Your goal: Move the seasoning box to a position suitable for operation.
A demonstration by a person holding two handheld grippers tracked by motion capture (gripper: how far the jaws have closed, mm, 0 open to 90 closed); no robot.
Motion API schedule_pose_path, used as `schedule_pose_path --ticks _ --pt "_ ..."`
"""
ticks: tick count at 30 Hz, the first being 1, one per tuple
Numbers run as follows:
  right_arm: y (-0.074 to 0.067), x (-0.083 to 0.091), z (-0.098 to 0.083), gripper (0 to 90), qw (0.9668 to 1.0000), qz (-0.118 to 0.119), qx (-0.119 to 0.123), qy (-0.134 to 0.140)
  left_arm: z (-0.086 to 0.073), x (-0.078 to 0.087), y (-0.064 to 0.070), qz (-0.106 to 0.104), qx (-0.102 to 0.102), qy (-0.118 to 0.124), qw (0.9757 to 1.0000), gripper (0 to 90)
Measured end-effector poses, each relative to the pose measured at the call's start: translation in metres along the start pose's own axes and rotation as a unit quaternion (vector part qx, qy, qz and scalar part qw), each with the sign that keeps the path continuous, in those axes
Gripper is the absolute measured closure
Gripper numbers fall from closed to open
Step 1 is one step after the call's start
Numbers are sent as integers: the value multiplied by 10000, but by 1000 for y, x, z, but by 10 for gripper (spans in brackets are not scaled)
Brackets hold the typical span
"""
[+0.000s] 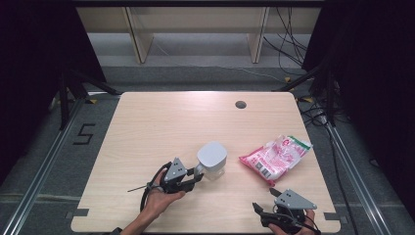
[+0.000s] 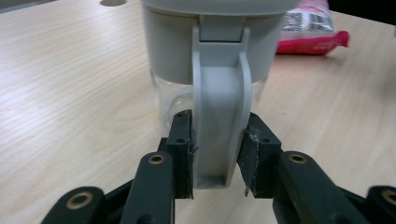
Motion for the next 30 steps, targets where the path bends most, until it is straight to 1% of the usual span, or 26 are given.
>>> schedule_pose_path --ticks 1,2,3,4,5,6,8,10,11,12,13,16,19,21,23,25,27,30 --pt "0 0 0 250 10000 2 -3 -1 1 0 -3 18 61 20 10000 672" --pt "-1 1 -1 250 10000 12 -88 -27 2 0 -5 66 47 19 10000 670" --pt "-1 1 -1 250 9999 13 -98 -30 3 0 -8 117 62 58 9999 669" --pt "0 0 0 250 10000 18 -22 5 3 0 -9 140 49 51 9999 669" --pt "1 0 0 250 10000 6 -11 -2 3 0 -11 126 37 59 9999 669" --pt "0 0 0 250 10000 14 -22 -11 4 0 -12 179 58 85 9998 668" --pt "0 0 0 250 10000 13 -13 -1 4 0 -15 177 83 100 9998 668" --pt "0 0 0 250 10000 12 -12 -5 5 0 -17 218 87 130 9996 667" --pt "0 0 0 250 10000 12 -12 -2 5 0 -17 225 123 133 9996 667" --pt "-2 0 0 250 9999 20 -99 -24 6 0 -19 257 85 137 9995 667" --pt "0 0 0 250 10000 14 -12 1 7 -1 -20 268 79 160 9995 667" --pt "0 0 0 250 10000 16 -12 -9 8 -2 -25 362 51 158 9992 671" --pt "0 -1 0 250 10000 17 -11 -4 10 -5 -26 360 29 204 9991 674" --pt "-1 -1 0 250 10000 19 -10 -2 11 -8 -25 310 0 220 9993 674" --pt "-1 -1 0 250 10000 23 -6 0 12 -10 -24 278 14 264 9993 674" --pt "-1 -1 0 250 10000 21 -6 0 13 -12 -25 296 -8 272 9992 674" --pt "-1 -1 0 250 10000 23 -8 6 14 -13 -27 317 39 317 9990 673" --pt "-1 0 0 250 10000 24 -6 12 15 -13 -32 422 73 343 9985 674"
Point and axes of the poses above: each handheld gripper's, and its own axes: x roughly backward along the jaws, z roughly out of its top, y roughly to its right, the point moved 9 cm from there along -x, roughly forward along the jaws, and after that the axes turned 14 degrees about x, right-handed, at the moved point
